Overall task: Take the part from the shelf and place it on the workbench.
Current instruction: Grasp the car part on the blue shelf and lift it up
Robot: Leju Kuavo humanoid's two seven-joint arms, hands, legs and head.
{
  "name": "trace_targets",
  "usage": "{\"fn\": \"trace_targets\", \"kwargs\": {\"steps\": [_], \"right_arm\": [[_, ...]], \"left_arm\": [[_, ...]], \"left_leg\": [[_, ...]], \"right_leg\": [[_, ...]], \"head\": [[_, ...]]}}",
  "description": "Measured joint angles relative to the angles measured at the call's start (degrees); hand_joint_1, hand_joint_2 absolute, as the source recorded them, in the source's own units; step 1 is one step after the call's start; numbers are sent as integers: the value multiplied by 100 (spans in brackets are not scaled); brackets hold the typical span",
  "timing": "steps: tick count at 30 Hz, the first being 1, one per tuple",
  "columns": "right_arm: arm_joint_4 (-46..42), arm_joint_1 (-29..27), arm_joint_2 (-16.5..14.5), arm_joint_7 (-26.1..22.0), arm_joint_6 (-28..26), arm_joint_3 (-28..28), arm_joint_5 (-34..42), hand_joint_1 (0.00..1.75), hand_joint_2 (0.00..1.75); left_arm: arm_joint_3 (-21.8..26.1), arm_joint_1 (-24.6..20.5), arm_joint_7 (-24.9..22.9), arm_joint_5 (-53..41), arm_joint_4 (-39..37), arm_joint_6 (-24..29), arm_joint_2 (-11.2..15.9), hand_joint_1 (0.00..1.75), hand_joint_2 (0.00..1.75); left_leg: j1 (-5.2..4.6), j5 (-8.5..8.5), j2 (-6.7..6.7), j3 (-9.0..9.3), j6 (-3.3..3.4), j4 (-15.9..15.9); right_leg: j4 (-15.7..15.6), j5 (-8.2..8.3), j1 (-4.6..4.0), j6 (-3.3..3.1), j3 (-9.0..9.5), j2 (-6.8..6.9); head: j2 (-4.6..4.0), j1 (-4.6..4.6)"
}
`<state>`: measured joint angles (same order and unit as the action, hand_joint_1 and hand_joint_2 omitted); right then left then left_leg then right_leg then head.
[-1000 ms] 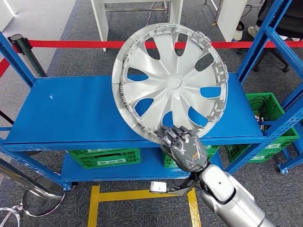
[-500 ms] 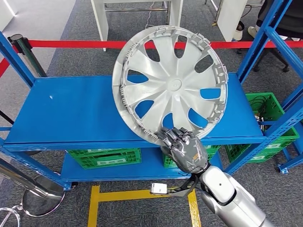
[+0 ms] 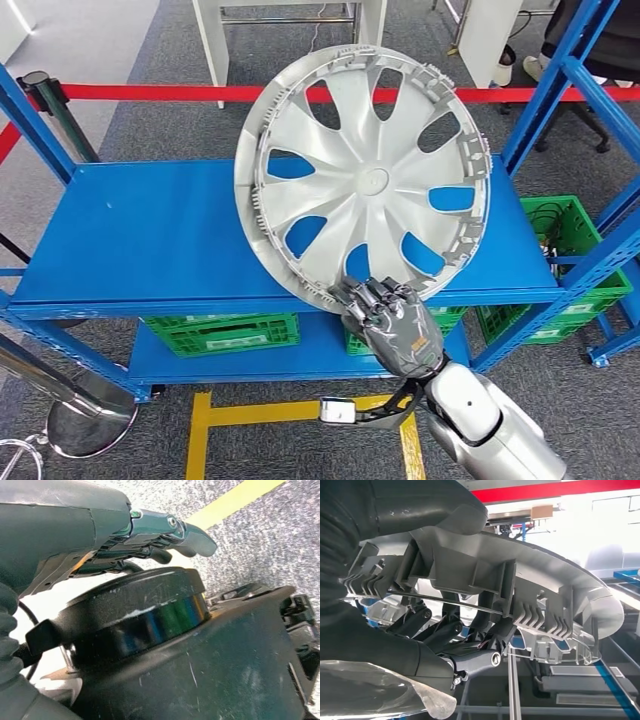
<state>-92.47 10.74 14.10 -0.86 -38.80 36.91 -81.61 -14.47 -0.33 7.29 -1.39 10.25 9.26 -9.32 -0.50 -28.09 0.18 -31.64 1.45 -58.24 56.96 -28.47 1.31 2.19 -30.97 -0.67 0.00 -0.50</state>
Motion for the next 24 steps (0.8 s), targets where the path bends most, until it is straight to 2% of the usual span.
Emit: {"fn": "trace_targets", "kwargs": {"steps": [2, 4, 6, 7, 8, 9, 10, 11, 12, 13, 14, 17, 18, 19, 20, 22, 23, 24], "right_arm": [[-34, -9, 0, 7, 0, -4, 0, 175, 175], [-72, -14, 0, 20, -5, -14, -2, 175, 175], [-91, -29, 0, 33, -14, -21, -9, 175, 175], [-94, -46, 0, 36, -17, -21, -14, 175, 175], [-95, -66, 0, 39, -17, -21, -18, 175, 175], [-95, -82, 0, 42, -17, -21, -19, 175, 175], [-95, -90, 0, 43, -17, -21, -19, 175, 175], [-98, -91, 0, 48, -17, -22, -17, 175, 175], [-103, -85, 0, 56, -17, -22, -12, 175, 175], [-113, -80, 0, 65, -17, -23, -5, 175, 175], [-126, -77, 0, 73, -17, -23, 5, 175, 175], [-153, -81, 0, 81, -17, -20, 26, 175, 175], [-155, -80, 0, 85, -17, -18, 29, 175, 175], [-160, -78, 0, 89, -17, -17, 33, 175, 175], [-165, -74, 0, 95, -16, -17, 39, 175, 175], [-173, -75, 0, 99, -14, -15, 53, 175, 175], [-173, -76, 0, 99, -12, -12, 61, 175, 175], [-173, -77, 0, 98, -10, -6, 68, 175, 175]], "left_arm": [[1, -16, -111, 5, 0, 19, 9, 0, 175], [2, -32, -204, 15, 0, 47, 15, 0, 175], [2, -37, -249, 25, 0, 64, 22, 0, 175], [2, -37, -260, 29, 0, 67, 24, 0, 175], [2, -38, -267, 33, 0, 68, 26, 0, 175], [2, -39, -280, 36, 0, 68, 27, 0, 175], [2, -43, -299, 42, 0, 68, 27, 0, 175], [2, -50, -328, 53, 0, 68, 28, 0, 175], [3, -56, -375, 68, -1, 65, 38, 0, 175], [4, -64, -427, 87, -2, 60, 48, 0, 175], [7, -71, -481, 107, -3, 54, 61, 0, 175], [17, -84, -560, 137, -11, 44, 104, 0, 175], [20, -87, -563, 139, -16, 43, 115, 0, 175], [23, -92, -567, 143, -20, 40, 123, 0, 175], [26, -99, -573, 161, -24, 37, 128, 0, 175], [39, -111, -606, 228, -25, 31, 129, 0, 175], [52, -116, -632, 272, -28, 27, 130, 0, 175], [71, -118, -665, 316, -35, 22, 129, 0, 175]], "left_leg": [[9, 59, 12, 4, 59, 54], [37, 135, 33, 1, 130, 141], [45, 171, 50, -24, 161, 163], [43, 179, 54, -39, 162, 158], [42, 186, 58, -50, 157, 153], [45, 193, 59, -59, 149, 145], [52, 198, 58, -66, 137, 133], [60, 199, 57, -74, 119, 113], [60, 199, 54, -92, 87, 87], [53, 202, 51, -116, 51, 58], [41, 210, 48, -143, 12, 24], [27, 243, 41, -209, -90, -32], [33, 173, 36, -243, -122, -81], [39, 21, 32, -294, -153, -216], [45, -212, 27, -364, -181, -461], [46, -714, 26, -493, -209, -1167], [46, -855, 26, -501, -206, -1454], [44, -876, 26, -443, -189, -1580]], "right_leg": [[3, -7, 0, 44, -18, 0], [251, -230, -9, 62, -149, 10], [940, -631, -8, 72, -435, 21], [1317, -781, -6, 85, -580, 23], [1563, -834, -2, 97, -665, 25], [1590, -769, 7, 110, -649, 31], [1382, -603, 21, 121, -524, 42], [998, -397, 39, 135, -317, 60], [610, -260, 43, 147, -81, 76], [317, -177, 43, 141, 87, 79], [151, -162, 39, 128, 174, 77], [132, -163, 39, 23, 104, 57], [141, -137, 43, -29, 63, 61], [142, -101, 48, -86, 16, 70], [142, -62, 47, -139, -35, 78], [146, 13, 22, -200, -142, 87], [149, 53, 5, -214, -197, 89], [152, 93, -15, -222, -250, 90]], "head": [[0, -2], [0, -28], [0, -58], [0, -63], [0, -64], [0, -64], [0, -65], [0, -67], [0, -76], [1, -85], [1, -89], [1, -60], [1, -46], [1, -28], [0, -9], [0, 26], [0, 30], [0, 33]]}}
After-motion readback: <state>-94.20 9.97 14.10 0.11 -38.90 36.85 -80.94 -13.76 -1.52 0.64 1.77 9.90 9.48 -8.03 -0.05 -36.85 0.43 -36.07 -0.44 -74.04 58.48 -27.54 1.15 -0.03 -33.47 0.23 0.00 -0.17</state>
